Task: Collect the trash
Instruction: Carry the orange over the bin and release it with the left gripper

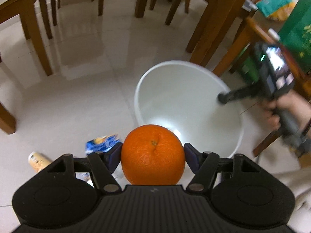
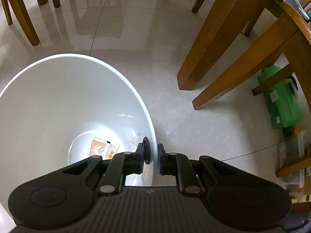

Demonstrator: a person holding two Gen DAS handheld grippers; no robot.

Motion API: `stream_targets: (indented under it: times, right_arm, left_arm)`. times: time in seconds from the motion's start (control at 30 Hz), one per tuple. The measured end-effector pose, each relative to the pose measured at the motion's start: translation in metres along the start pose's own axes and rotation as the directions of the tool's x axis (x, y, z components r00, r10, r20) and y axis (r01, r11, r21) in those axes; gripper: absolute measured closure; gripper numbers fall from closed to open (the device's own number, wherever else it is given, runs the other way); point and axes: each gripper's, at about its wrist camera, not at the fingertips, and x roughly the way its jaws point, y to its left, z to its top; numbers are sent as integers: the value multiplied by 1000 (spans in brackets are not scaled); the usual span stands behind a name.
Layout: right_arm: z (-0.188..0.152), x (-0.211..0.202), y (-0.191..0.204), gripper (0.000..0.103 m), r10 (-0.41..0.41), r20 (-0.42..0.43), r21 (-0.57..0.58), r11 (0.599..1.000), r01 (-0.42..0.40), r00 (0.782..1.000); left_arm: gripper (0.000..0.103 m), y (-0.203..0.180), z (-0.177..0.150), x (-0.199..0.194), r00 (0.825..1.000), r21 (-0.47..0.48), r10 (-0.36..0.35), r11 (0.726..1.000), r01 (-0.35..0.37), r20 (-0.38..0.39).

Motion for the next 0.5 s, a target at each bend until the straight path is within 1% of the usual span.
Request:
stream_targets:
  times: [0.07,0.17,0.23,0.27,0.33,0.43,0.5]
  right_arm:
    - [0,1,0,87,1,0,0,1000,-1,1000]
    - [1,0,-1,87,3,-3,-4,1000,-3,1000]
    - [1,0,-1,87,6,-5,-2,1000,-6,1000]
    - [1,0,-1,87,5,-4,-3,1000,-5,1000]
    - [1,0,-1,87,4,-3,-9,1000,-4,1000]
    - [1,-1,1,87,4,-2,-15,1000,-4,1000]
    - [1,-1,2,87,6,-2,-11,1000,-6,1000]
  left_arm:
    - [36,-5,12,1,1000,4,-16,1000,16,17]
    - [36,-10,28,4,998,-13,-64,998,64,10]
    - [36,-11,34,9,997,-30,-77,997,77,4]
    - [36,-13,36,10,997,-29,-74,997,74,6]
    - [35,-20,39,14,998,4,-55,998,55,6]
    - [31,-36,40,15,1000,53,-27,998,26,4]
    - [29,-45,40,17,1000,81,-26,996,25,12]
